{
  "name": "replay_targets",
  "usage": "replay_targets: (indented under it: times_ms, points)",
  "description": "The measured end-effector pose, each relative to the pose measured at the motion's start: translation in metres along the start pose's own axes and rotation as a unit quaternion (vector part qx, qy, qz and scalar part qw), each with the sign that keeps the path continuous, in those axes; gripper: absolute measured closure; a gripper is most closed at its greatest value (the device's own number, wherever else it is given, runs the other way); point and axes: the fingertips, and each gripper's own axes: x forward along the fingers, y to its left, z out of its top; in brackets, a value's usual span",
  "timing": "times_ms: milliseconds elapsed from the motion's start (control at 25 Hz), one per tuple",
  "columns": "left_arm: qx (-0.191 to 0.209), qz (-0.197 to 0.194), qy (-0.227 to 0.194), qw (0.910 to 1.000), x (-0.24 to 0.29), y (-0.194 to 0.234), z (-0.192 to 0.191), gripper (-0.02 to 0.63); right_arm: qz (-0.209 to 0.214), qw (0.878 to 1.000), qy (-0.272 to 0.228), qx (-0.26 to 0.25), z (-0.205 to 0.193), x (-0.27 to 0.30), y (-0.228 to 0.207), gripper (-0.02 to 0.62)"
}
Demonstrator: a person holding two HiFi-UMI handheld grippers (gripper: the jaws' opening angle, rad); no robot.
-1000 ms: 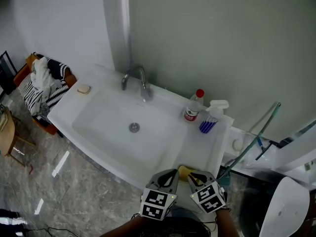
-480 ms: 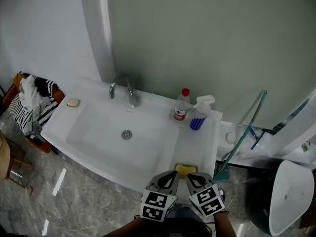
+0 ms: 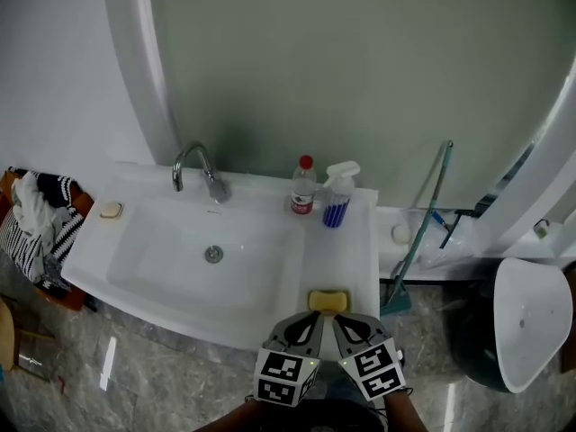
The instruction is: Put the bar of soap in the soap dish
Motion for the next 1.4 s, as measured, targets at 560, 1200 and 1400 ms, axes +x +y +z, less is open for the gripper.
replay_targets:
  times_ms: [560,1200,1400]
  points:
    - [0.003,-0.003,0.001,1.0,-0.009,-0.014,0.0,0.595,-0.032,0.993,-0.068,0.093,0.014,-0.029,0.006,0.584]
    - [0.009,0.013,-0.008,0.9998,-0.019,-0.048,-0.003,0.595,-0.043,0.984,-0.123,0.121,0.012,-0.064,0.0,0.584]
    - [0.007,0.009,-0.008,0.9999,-0.021,-0.053,-0.006,0.595,-0.045,0.984,-0.123,0.124,0.006,-0.068,0.002,0.584]
